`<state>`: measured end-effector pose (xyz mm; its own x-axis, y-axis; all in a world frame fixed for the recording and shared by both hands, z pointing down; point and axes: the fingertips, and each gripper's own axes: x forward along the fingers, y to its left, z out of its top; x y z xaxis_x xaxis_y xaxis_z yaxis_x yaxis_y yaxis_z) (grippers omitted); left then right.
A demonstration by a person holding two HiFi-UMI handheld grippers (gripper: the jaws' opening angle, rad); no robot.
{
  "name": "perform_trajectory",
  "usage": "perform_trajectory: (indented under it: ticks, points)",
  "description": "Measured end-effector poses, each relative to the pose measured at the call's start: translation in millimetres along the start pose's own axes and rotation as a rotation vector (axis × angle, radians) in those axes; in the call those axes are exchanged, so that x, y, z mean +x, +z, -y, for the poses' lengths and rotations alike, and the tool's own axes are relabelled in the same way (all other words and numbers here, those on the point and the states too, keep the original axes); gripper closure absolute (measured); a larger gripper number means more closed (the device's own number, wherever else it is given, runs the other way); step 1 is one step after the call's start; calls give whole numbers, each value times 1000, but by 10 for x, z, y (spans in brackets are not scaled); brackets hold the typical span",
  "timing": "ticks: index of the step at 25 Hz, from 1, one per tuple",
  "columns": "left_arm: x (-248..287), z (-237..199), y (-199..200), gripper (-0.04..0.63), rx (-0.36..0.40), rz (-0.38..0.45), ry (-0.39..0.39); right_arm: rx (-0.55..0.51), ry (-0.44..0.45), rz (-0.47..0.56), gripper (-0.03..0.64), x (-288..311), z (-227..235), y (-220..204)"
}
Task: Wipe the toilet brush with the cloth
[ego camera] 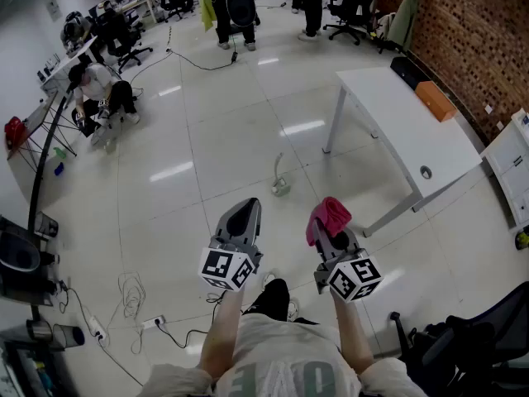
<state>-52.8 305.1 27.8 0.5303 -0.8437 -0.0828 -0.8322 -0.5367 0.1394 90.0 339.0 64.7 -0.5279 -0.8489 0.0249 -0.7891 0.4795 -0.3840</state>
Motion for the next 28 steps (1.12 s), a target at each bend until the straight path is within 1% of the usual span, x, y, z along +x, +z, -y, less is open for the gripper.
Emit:
perform_trajectory:
  ticks: [5, 10, 13, 16, 18, 23, 25, 28]
  points:
    - [438, -334, -74, 591, -14, 20, 1, 5, -14, 1, 586, 426, 308, 35]
    - [1174, -884, -204, 591, -46, 15, -19, -9, -33, -21, 586, 1242, 710, 119]
    - [1688, -1231, -136, 591, -58, 27, -36, -24, -27, -12, 586, 1854, 915, 344]
    - [2138, -1570, 12, 591, -62, 45, -60, -83, -1, -3, 586, 2454, 985, 607]
    - [2415, -1828, 85, 591, -68, 49, -63, -101, 9, 2, 586, 2825, 1037, 728]
    - [2876, -2363, 25, 591, -84, 10, -53, -50, 6, -25, 586, 3445, 1208, 688]
    - [2998, -2497, -33, 591, -103, -9, -46, -31, -5, -43, 586, 3573, 1290, 648]
    - [3120, -2600, -96, 591, -101, -31, -49, -6, -22, -57, 586, 3719, 1419, 616]
